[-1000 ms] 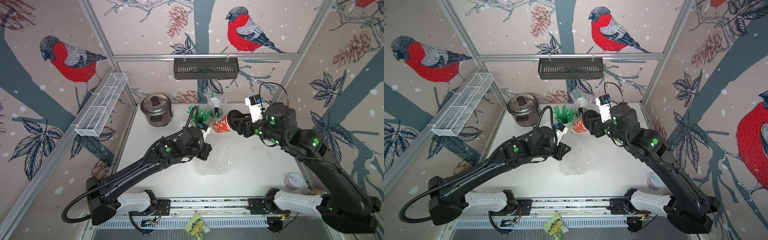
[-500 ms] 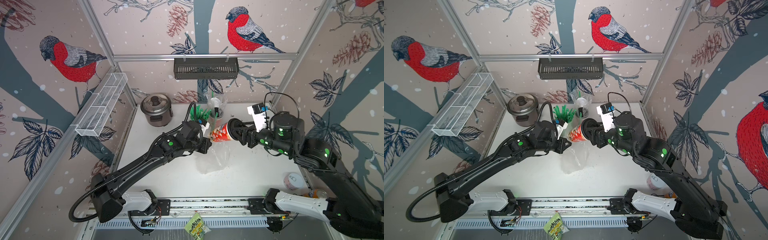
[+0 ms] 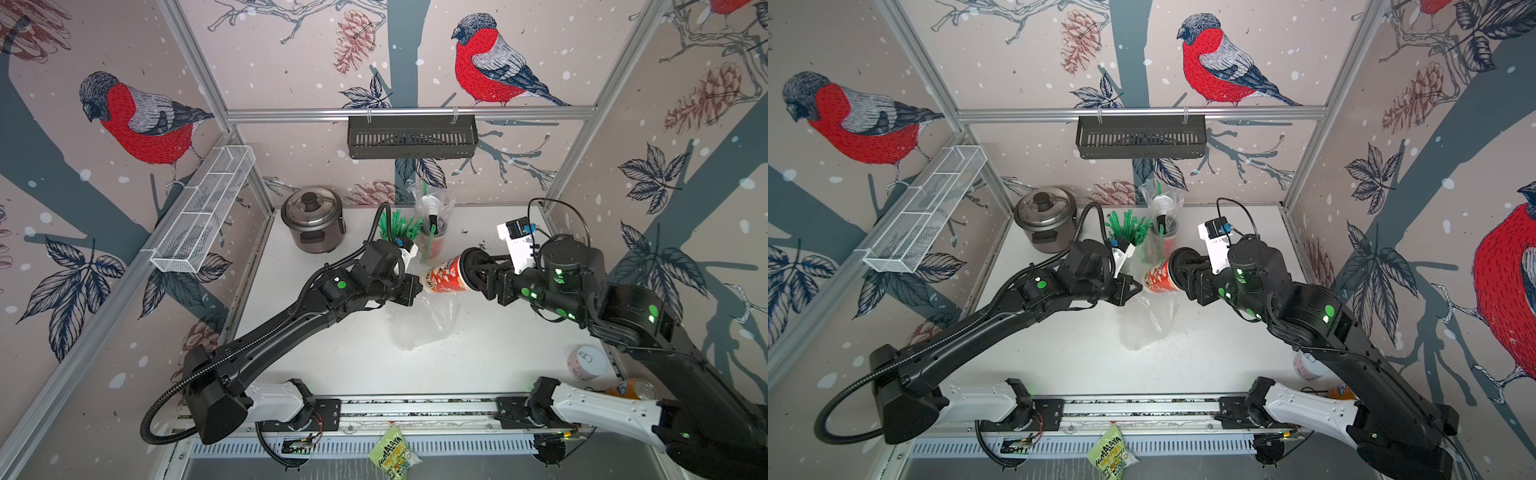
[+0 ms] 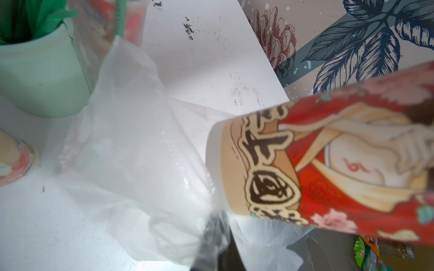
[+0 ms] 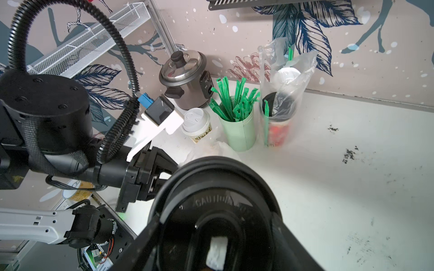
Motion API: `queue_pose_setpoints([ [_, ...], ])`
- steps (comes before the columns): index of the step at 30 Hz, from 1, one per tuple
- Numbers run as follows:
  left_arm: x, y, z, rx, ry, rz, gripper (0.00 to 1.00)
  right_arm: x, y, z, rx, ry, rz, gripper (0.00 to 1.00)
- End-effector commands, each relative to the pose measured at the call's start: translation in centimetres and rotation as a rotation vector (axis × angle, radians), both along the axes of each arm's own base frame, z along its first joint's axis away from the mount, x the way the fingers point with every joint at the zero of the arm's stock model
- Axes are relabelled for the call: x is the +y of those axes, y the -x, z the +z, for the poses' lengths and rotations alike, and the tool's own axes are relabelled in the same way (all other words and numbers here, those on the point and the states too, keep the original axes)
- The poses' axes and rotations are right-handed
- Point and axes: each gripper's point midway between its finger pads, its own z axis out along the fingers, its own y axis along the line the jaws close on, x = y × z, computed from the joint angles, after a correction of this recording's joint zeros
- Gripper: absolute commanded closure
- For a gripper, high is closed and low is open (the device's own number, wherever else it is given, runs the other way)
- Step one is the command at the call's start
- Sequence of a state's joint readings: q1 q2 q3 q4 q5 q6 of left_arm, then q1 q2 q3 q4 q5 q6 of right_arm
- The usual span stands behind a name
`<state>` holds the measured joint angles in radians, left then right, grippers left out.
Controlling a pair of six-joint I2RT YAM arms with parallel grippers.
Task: Pack milk tea into plastic carrier bags
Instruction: Place the milk tea cup in the plastic carrier bag.
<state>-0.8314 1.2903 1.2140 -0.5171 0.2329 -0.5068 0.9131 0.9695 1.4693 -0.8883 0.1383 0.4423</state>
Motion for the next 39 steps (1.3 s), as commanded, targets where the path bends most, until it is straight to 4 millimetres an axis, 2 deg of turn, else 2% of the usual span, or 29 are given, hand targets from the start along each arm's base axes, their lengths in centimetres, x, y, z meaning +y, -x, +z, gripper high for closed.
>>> queue_pose_setpoints([
  [1, 0.0, -0.4, 0.8, -0.037, 0.018, 0.003, 1.0, -0.2, 0.3, -0.4, 0.023, -0.001, -0.007, 0.41],
  [5, 0.3, -0.6, 0.8, -0.038, 0.019, 0.022, 1.0, -0.2, 0.7, -0.9, 0.049, 0.004, 0.006, 0.42],
  [18, 0.4, -1.1, 1.4, -0.051, 0.056, 0.051, 1.0, 2.5, 1.8, -3.0, 0.111, 0.012, 0.109, 0.43],
  [25, 0.3, -1.2, 1.8, -0.056, 0.082, 0.059, 1.0, 3.0, 1.3, -3.7, 0.107, 0.009, 0.101, 0.43],
  [33, 0.2, -1.5, 3.0, -0.058, 0.167, 0.098, 1.0, 3.7, 1.1, -3.6, 0.081, -0.101, 0.099, 0.43],
  [39, 0.4, -1.5, 3.9, -0.059, 0.224, 0.133, 1.0, 4.1, 0.5, -4.9, 0.093, -0.127, 0.069, 0.43],
])
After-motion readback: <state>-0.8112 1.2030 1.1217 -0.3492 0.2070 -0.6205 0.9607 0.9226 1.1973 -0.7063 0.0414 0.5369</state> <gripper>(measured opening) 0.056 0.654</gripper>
